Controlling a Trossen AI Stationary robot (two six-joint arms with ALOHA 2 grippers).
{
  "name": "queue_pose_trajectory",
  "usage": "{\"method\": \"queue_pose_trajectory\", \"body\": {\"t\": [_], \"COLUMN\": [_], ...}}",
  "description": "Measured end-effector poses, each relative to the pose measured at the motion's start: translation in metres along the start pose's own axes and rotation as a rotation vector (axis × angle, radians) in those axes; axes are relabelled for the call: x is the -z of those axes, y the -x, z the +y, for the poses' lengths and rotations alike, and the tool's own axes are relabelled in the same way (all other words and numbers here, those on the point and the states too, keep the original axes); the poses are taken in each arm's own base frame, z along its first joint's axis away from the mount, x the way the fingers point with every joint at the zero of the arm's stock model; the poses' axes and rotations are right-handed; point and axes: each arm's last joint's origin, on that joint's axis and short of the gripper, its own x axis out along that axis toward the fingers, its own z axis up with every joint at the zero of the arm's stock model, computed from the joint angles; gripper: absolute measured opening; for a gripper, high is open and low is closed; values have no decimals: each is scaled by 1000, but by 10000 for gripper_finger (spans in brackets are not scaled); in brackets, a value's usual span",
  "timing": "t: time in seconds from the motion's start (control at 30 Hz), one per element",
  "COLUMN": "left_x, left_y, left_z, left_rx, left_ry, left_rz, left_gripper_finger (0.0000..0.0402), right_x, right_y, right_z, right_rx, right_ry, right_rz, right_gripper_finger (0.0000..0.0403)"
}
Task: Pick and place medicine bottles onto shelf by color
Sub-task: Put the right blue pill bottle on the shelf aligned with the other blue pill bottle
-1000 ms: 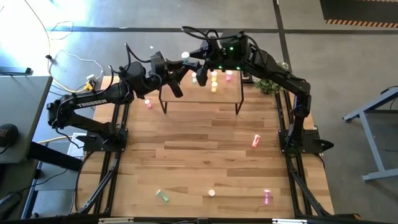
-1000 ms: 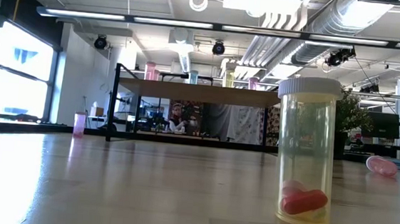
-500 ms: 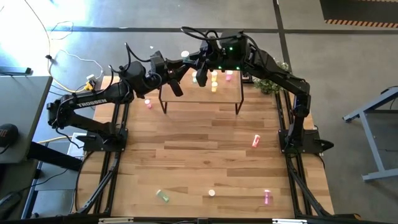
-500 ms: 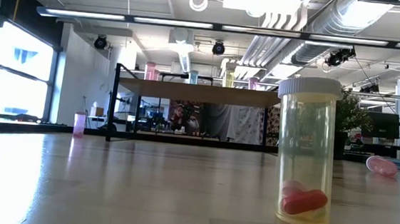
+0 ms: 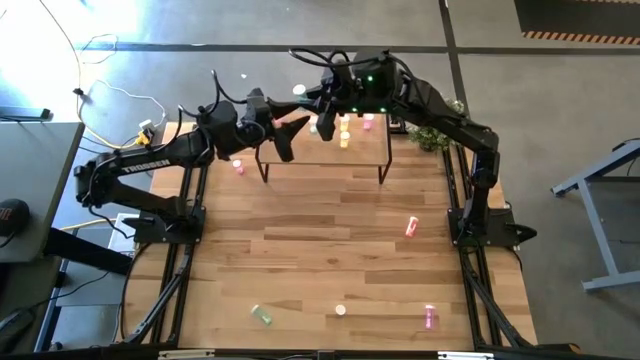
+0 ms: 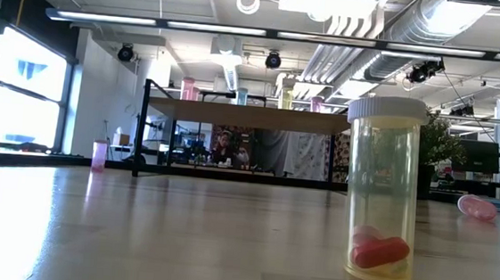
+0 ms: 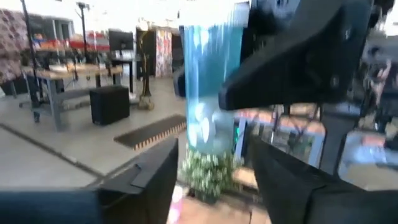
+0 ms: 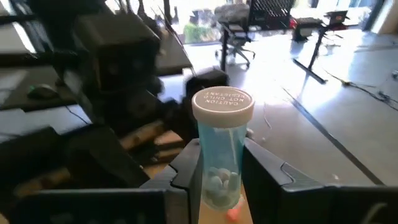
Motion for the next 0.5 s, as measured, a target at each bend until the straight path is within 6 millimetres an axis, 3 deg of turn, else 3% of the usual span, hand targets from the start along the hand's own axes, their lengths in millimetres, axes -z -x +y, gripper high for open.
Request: {"method": "queue_pose_trajectory", "body": {"t": [0.17, 0.5], "left_x": [2, -5], "left_y": [10, 34], "left_z": [3, 4], "left_rx": [-11, 80], "left_ry": [13, -34], "left_rz": [77, 142], "left_gripper_finger": [224, 227], "right_x": [9, 39], "right_y": [4, 3], "right_z": [-9, -14], "right_rx": [43, 40], "right_ry": [16, 69], "right_rz": [108, 394], "right_gripper_finger": [79, 79]}}
